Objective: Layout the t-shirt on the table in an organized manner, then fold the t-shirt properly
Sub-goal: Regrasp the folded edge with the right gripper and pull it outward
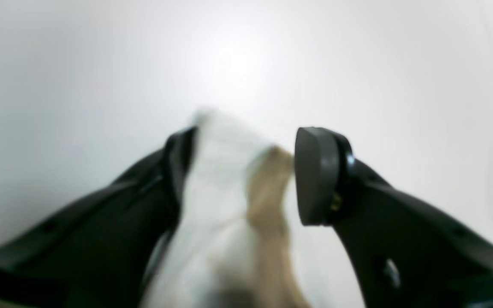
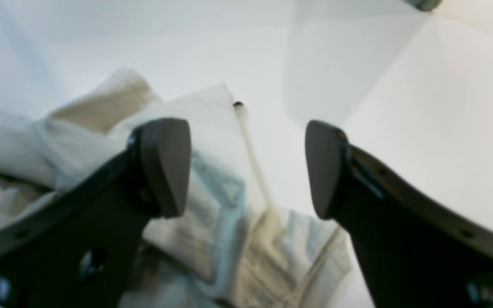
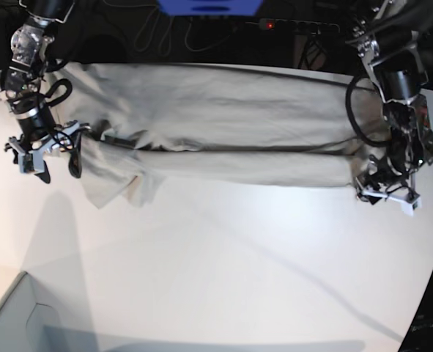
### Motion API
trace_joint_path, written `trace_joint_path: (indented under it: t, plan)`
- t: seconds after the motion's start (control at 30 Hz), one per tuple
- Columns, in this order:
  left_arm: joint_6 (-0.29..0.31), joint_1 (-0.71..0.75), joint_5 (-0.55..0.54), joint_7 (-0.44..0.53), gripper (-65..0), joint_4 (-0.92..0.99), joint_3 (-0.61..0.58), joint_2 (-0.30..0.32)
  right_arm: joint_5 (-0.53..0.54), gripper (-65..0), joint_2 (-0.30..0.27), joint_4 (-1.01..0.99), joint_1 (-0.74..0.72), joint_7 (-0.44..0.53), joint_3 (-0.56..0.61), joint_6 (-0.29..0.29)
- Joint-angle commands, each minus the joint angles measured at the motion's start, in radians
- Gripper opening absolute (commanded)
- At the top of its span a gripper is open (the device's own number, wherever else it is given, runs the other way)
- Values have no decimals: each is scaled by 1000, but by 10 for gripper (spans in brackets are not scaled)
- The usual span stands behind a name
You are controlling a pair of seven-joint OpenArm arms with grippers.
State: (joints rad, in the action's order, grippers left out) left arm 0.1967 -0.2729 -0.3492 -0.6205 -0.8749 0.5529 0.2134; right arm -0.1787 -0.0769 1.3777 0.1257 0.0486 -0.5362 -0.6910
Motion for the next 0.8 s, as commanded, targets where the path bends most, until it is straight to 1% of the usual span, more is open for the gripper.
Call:
trace_joint_path:
  t: [0.0,0.17,0.3,0.33,0.53,0.6,0.73,0.77]
  plan:
    - [-1,-30,5,34,-310,9,2,22,15,-254,-14,16,-16,10,-5,-7]
    - [-4,-39,31,126,-312,78,-32,22,15,-254,-16,21,-22,-3,-5,-7]
    - [-1,-38,31,133,-320,93,-40,24,15,-255,-16,21,-27,1,-3,-7]
    - [-1,-36,31,133,-337,93,-40,24,15,-255,-14,21,-34,-2,-3,-7]
    - [-1,-38,31,130,-576,95,-38,24,12,-255,-10,15,-70,-5,-3,-7]
    - [-4,-38,31,129,-645,95,-38,25,12,-255,-10,6,-90,-39,-3,-7]
    - [-1,-35,31,123,-647,89,-38,25,12,-253,-10,-22,-162,-166,3,-7]
    - [-1,-33,31,123,-649,85,-38,25,12,-252,-14,-24,-180,-203,23,-7]
